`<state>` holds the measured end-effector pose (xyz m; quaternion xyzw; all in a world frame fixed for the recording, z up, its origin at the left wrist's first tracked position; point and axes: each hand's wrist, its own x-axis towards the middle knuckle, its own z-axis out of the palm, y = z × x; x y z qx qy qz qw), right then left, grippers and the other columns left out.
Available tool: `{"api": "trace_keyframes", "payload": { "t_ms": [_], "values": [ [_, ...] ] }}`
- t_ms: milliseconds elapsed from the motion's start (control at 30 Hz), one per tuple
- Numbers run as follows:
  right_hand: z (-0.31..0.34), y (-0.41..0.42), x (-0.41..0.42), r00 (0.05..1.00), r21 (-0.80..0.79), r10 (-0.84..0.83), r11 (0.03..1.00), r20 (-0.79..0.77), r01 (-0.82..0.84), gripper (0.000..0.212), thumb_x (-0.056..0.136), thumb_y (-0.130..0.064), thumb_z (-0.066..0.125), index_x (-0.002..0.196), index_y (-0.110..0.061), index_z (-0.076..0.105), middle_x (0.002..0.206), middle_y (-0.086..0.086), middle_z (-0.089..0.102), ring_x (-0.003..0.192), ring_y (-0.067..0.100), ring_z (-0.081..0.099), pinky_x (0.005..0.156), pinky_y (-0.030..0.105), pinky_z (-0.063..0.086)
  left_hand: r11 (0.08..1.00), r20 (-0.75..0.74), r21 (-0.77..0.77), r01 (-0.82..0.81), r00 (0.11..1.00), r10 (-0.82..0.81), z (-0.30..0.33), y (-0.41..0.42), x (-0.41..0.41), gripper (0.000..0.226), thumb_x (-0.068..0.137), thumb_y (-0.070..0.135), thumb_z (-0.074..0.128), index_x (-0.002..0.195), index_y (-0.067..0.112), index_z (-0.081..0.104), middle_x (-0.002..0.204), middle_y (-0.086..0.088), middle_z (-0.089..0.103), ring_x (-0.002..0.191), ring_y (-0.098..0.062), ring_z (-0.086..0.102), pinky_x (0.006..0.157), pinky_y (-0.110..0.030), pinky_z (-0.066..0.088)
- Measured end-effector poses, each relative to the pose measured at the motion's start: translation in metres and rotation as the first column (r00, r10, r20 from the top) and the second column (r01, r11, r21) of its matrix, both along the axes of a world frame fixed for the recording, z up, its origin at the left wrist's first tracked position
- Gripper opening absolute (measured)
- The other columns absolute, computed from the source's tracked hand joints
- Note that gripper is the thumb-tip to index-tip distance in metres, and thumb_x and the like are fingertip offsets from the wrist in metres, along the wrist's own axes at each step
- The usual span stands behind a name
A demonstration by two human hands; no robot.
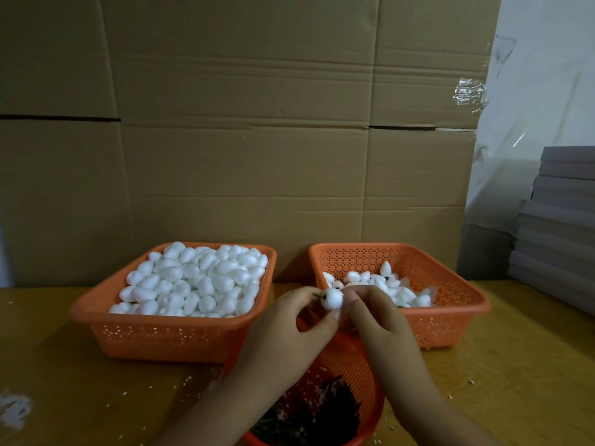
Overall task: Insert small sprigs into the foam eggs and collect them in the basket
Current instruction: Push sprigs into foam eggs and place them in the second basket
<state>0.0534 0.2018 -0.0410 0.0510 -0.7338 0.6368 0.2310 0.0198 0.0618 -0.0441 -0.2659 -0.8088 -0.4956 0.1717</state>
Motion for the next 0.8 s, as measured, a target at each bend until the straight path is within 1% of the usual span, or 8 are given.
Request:
{"api": "trace_keyframes", "payload": {
  "t_ms": [133, 267, 400, 500, 600, 667, 733, 800],
  "values": [
    [0.004, 0.001, 0.002, 0.987, -0.166, 0.102, 0.983, 0.124, -0.081, 0.019, 0.094, -0.023, 0.056, 0.092, -0.014, 0.072, 0.085, 0.012, 0.072, 0.085, 0.026, 0.068, 0.083, 0.037, 0.053, 1.0, -0.001, -0.005, -0.002, 1.0, 0.002, 0.0, 0.0, 0.0, 0.032, 0.076, 0.064, 0.054, 0.1, 0.045, 0.065, 0.098, 0.029, 0.067, 0.096, 0.009, 0.06, 0.08, -0.022, 0.05],
    [0.005, 0.0, 0.002, 0.998, -0.13, 0.064, 0.99, 0.025, -0.06, 0.011, 0.089, -0.018, 0.062, 0.086, -0.013, 0.072, 0.075, 0.002, 0.071, 0.074, 0.011, 0.067, 0.07, 0.021, 0.053, 0.999, -0.024, -0.043, -0.011, 1.0, 0.01, -0.001, 0.0, -0.001, 0.025, 0.08, 0.056, 0.06, 0.103, 0.046, 0.062, 0.102, 0.029, 0.066, 0.1, 0.011, 0.059, 0.082, -0.019, 0.05],
    [0.002, 0.0, 0.003, 0.983, 0.131, -0.055, 0.988, -0.174, 0.078, 0.002, 0.083, -0.027, 0.07, 0.082, -0.026, 0.068, 0.086, -0.006, 0.071, 0.082, 0.009, 0.066, 0.073, 0.023, 0.051, 0.997, -0.091, -0.063, -0.038, 0.995, 0.032, -0.001, 0.0, -0.001, 0.028, 0.08, 0.055, 0.055, 0.104, 0.042, 0.062, 0.104, 0.023, 0.064, 0.103, 0.003, 0.06, 0.08, -0.023, 0.051],
    [-0.002, 0.002, 0.002, 0.925, 0.415, -0.091, 0.874, -0.368, 0.251, 0.012, 0.085, -0.024, 0.07, 0.093, -0.032, 0.068, 0.095, -0.016, 0.062, 0.092, 0.007, 0.06, 0.076, 0.021, 0.047, 0.991, -0.135, -0.092, -0.097, 0.987, 0.084, -0.001, 0.0, -0.002, 0.028, 0.078, 0.055, 0.052, 0.102, 0.043, 0.06, 0.1, 0.025, 0.061, 0.101, 0.003, 0.058, 0.08, -0.021, 0.049],
    [-0.006, 0.0, 0.001, 0.883, 0.521, -0.044, 0.794, -0.468, 0.315, 0.017, 0.09, -0.022, 0.064, 0.105, -0.029, 0.067, 0.099, -0.019, 0.057, 0.097, 0.005, 0.058, 0.08, 0.026, 0.047, 0.986, -0.142, -0.118, -0.117, 0.985, 0.1, -0.003, 0.0, -0.005, 0.024, 0.082, 0.045, 0.058, 0.105, 0.042, 0.063, 0.102, 0.024, 0.062, 0.102, 0.002, 0.057, 0.085, -0.026, 0.05],
    [-0.006, -0.003, 0.002, 0.897, 0.463, -0.048, 0.843, -0.44, 0.272, 0.017, 0.091, -0.029, 0.06, 0.107, -0.031, 0.065, 0.102, -0.02, 0.059, 0.102, 0.006, 0.058, 0.083, 0.024, 0.046, 0.992, -0.112, -0.082, -0.095, 0.99, 0.086, -0.003, -0.001, -0.005, 0.019, 0.087, 0.035, 0.065, 0.105, 0.039, 0.066, 0.103, 0.022, 0.064, 0.102, 0.002, 0.058, 0.086, -0.025, 0.05],
    [-0.005, -0.004, 0.003, 0.941, 0.329, -0.082, 0.924, -0.328, 0.195, 0.013, 0.093, -0.037, 0.056, 0.104, -0.035, 0.063, 0.102, -0.019, 0.062, 0.102, 0.005, 0.06, 0.082, 0.02, 0.046, 0.999, -0.042, 0.018, -0.037, 0.998, 0.038, -0.001, -0.001, -0.004, 0.016, 0.088, 0.032, 0.068, 0.102, 0.039, 0.068, 0.103, 0.024, 0.067, 0.1, 0.004, 0.06, 0.084, -0.016, 0.048],
    [-0.003, -0.001, 0.002, 0.981, 0.167, -0.08, 0.98, -0.176, 0.11, 0.009, 0.096, -0.032, 0.057, 0.096, -0.036, 0.065, 0.095, -0.016, 0.067, 0.093, 0.001, 0.062, 0.076, 0.014, 0.047, 0.993, 0.023, 0.117, 0.013, 1.0, -0.016, 0.003, -0.001, -0.002, 0.018, 0.088, 0.03, 0.069, 0.103, 0.039, 0.069, 0.103, 0.026, 0.068, 0.1, 0.006, 0.061, 0.081, -0.01, 0.046]
  ]
}}
